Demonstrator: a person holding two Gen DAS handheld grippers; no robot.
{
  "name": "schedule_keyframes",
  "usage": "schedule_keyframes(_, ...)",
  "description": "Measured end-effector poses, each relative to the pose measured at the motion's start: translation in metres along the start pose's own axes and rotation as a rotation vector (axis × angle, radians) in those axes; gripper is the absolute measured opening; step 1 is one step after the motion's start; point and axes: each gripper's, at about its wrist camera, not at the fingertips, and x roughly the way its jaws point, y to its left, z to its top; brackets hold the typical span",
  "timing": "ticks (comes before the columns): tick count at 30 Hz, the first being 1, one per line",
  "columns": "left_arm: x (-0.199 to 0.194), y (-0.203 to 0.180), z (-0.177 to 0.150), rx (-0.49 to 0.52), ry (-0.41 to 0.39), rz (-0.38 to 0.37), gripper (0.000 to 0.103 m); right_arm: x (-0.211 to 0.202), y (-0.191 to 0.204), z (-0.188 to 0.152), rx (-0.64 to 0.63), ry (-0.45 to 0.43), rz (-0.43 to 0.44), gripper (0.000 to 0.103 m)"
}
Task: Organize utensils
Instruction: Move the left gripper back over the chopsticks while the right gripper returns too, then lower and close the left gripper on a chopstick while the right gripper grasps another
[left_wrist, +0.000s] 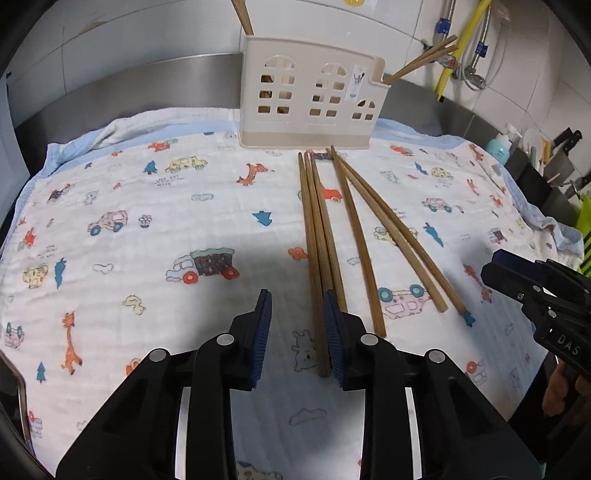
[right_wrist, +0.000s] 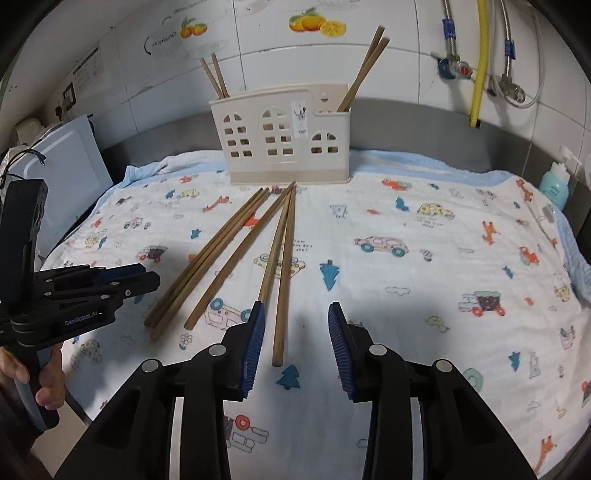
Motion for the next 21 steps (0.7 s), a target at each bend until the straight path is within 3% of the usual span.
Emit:
schedule_keyframes(7, 0.015, 0.002, 0.004, -0.008, 0.024, -0.005, 0.023, 0.016, 0.003, 0.0, 0.002, 0.028, 0.016, 0.03)
schedule_keyframes(21, 0.029, -0.003, 0.014, 0.001, 0.027, 0.003, 0.023, 0.027, 0.004, 0.003, 0.005, 0.045, 0.027, 0.03)
